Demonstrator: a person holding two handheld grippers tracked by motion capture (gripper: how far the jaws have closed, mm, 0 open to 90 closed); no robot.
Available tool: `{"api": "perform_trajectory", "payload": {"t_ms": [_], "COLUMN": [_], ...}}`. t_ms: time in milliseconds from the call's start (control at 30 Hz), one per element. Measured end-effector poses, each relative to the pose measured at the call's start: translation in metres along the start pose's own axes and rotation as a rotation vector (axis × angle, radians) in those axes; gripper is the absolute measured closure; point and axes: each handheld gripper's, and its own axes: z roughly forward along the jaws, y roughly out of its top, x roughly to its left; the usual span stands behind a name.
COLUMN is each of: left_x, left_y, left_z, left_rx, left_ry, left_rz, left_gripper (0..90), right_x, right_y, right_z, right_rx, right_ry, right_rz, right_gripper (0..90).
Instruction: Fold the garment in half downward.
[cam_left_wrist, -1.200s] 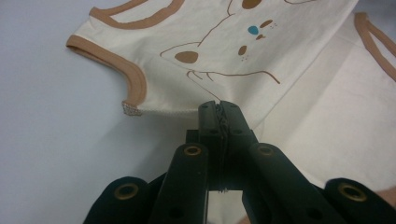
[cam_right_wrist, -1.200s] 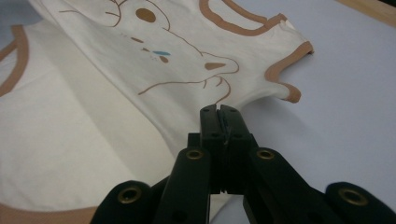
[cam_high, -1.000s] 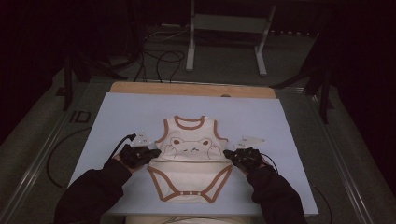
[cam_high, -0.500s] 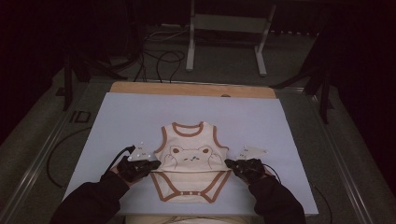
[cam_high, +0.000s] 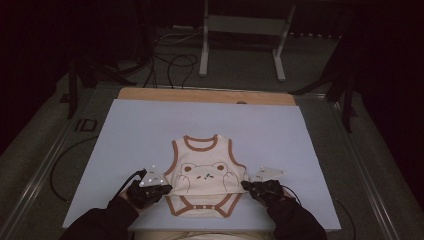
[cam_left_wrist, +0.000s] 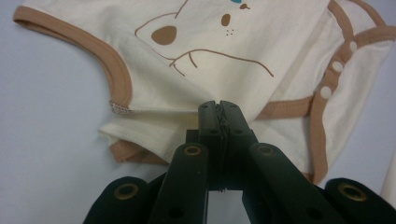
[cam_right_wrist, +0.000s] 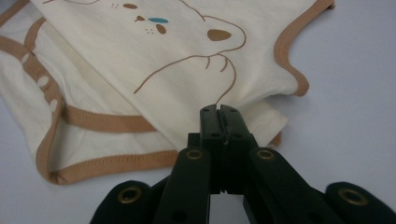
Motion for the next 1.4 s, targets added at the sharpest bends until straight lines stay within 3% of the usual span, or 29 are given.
{"api": "perform_trajectory", "payload": {"t_ms": [633,900,1333,1400], "left_x": [0.001,0.004,0.002,0.002], "left_y": [-0.015,-0.017,-0.016,-0.016], "left_z": [0.007,0.008,0.008,0.008], "left_rx": [0.035,0.026,0.033,0.025], "left_ry": [-0.026,-0.047,-0.034,-0.035], "left_rz": [-0.028,-0.039,-0.016,-0.012], "left_gripper": [90.0,90.0,89.6,88.7], "right_x": [0.005,0.006,0.004,0.003], "right_y": [-0.012,-0.016,-0.019,-0.019], "right_z": [0.006,0.009,0.009,0.009], "right_rx": [0.044,0.056,0.046,0.041], "right_ry": [0.018,0.017,0.026,0.039], "right_rz": [0.004,0.002,0.02,0.037], "right_gripper": [89.8,89.7,88.3,84.5]}}
